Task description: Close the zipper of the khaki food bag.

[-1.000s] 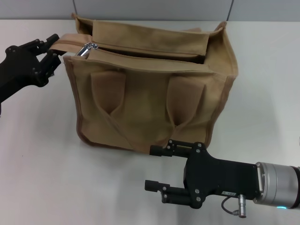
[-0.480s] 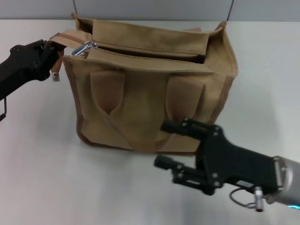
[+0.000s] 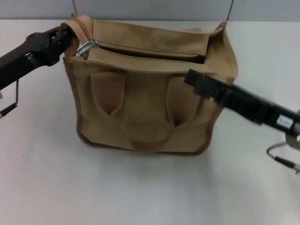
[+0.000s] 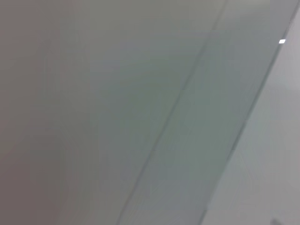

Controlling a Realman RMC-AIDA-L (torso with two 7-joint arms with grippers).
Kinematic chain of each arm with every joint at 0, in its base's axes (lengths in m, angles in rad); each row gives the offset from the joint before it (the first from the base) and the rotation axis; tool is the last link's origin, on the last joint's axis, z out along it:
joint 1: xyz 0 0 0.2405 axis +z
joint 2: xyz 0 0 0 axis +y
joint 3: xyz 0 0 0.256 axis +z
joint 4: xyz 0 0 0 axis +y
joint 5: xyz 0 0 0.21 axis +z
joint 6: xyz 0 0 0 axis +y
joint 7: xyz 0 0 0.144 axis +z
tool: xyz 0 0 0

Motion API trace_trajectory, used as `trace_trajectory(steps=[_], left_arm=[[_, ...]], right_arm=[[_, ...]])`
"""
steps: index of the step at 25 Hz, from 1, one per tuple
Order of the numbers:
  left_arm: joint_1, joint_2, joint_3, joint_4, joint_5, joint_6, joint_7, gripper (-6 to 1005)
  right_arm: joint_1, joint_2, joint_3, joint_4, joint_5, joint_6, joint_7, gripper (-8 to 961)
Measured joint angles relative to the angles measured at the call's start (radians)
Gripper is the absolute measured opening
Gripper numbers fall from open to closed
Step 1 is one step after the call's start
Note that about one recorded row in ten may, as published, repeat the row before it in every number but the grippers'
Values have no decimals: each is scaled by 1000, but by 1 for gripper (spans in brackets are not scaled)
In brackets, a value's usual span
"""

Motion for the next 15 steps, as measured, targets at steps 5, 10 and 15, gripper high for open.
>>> trace_trajectory(steps=[5,10,15], left_arm=[[-20,-3,2,5,-1,49,-18,20],[-31,-4,0,8,-25,62,-41,20],[-41,-2,-1,20,-53,65,-69,20]], right_arm=[[45,3,4,-33,0,34,107,667],[48,5,6,-26,52,55,106,667],[52,6,6,-22,101,86,130,667]])
